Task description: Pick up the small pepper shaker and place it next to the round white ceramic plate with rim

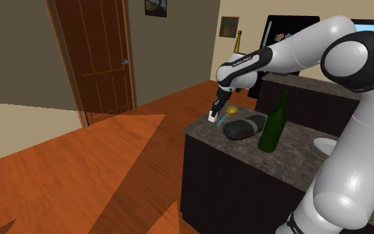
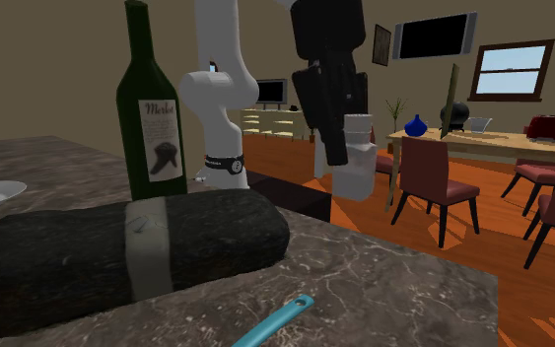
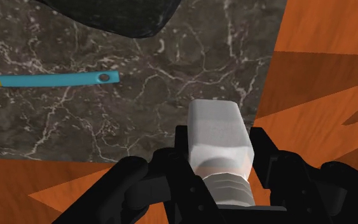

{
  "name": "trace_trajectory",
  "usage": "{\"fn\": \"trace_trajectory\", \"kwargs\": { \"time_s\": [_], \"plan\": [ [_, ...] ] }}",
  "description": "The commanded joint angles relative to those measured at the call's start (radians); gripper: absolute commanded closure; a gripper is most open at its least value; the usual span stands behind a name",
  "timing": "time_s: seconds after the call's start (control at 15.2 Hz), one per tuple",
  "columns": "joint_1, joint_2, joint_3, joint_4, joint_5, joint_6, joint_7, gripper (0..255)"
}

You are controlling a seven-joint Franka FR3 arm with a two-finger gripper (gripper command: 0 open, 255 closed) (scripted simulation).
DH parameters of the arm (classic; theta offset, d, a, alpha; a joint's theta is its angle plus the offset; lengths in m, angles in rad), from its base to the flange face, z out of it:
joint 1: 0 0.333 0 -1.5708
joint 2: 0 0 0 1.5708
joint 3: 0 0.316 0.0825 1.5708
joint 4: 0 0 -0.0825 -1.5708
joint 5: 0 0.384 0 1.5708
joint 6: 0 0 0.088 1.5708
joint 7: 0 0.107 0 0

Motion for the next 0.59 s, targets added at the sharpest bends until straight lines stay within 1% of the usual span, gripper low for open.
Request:
{"fn": "trace_trajectory", "kwargs": {
  "time_s": [0.0, 0.53],
  "plan": [
    [0.0, -0.011, -0.001, 0.016, -0.01, -0.026, 0.009, 255],
    [0.0, -0.051, 0.0, 0.082, -0.041, -0.127, 0.039, 255]
  ]
}}
